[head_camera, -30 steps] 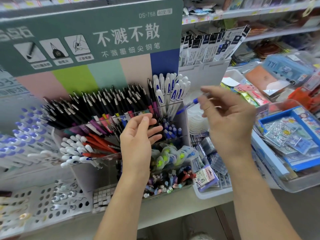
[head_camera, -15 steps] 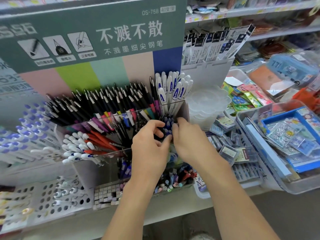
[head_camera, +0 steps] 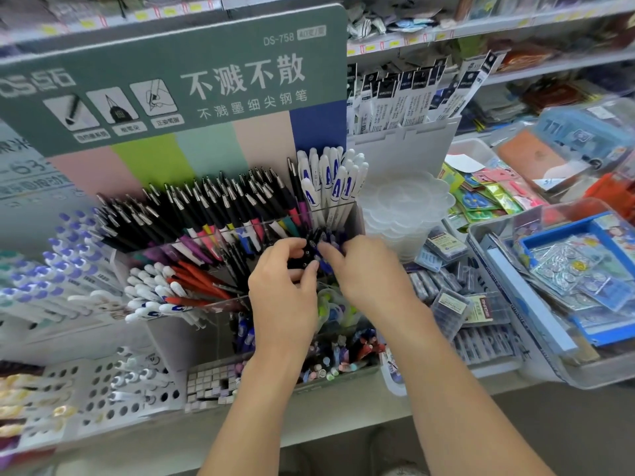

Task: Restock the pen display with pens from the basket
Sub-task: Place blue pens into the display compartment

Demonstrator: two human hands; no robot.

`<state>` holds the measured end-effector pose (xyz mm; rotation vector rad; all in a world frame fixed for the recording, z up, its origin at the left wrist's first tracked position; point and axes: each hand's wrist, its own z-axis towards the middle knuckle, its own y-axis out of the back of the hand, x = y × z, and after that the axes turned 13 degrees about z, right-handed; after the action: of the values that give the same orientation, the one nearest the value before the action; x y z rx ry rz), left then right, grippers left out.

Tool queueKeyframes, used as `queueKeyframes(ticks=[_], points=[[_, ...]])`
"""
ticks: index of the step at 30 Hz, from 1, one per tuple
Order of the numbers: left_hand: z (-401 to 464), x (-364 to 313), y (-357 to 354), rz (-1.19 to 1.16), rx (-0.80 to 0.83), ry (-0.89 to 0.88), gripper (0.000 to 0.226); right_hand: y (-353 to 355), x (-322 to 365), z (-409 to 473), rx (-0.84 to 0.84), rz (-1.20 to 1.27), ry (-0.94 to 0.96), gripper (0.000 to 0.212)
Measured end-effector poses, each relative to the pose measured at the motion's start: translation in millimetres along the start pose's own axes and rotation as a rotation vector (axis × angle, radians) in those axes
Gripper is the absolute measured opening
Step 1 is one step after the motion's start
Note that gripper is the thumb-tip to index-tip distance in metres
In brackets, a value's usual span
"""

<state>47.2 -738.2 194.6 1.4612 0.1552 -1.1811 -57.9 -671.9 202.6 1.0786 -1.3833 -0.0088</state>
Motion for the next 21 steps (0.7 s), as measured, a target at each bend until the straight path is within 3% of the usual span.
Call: queueKeyframes(ticks=[4, 8, 12, 17, 21], points=[[-6.6, -2.8, -0.1, -0.073, 0.078, 0.038, 0.033, 9.6, -1.2, -4.9, -0.008, 0.013, 0.051, 0.05], [-14.2, -13.0, 3.2, -0.01, 0.079, -0.011, 0.038, 30.3, -4.4, -22.2, -0.172, 0.147, 0.229, 0.037], [-15.8, -36.6, 1.8, -0.03, 0.076, -0.092, 0.024, 57.4, -19.8, -43.5, -0.319, 0.383, 0.161, 0.02], [-38.2, -61.8, -25.6, -0.18, 0.409, -0.228, 0.01, 79.9, -70.5, -94.9, -0.537, 0.472, -0.058, 0.018], [-95.8, -69.0, -58.7, -0.223, 0.808, -0.295, 0.009, 79.8, -112.4, -174.7, -0.773, 0.521, -0.27, 0.015]])
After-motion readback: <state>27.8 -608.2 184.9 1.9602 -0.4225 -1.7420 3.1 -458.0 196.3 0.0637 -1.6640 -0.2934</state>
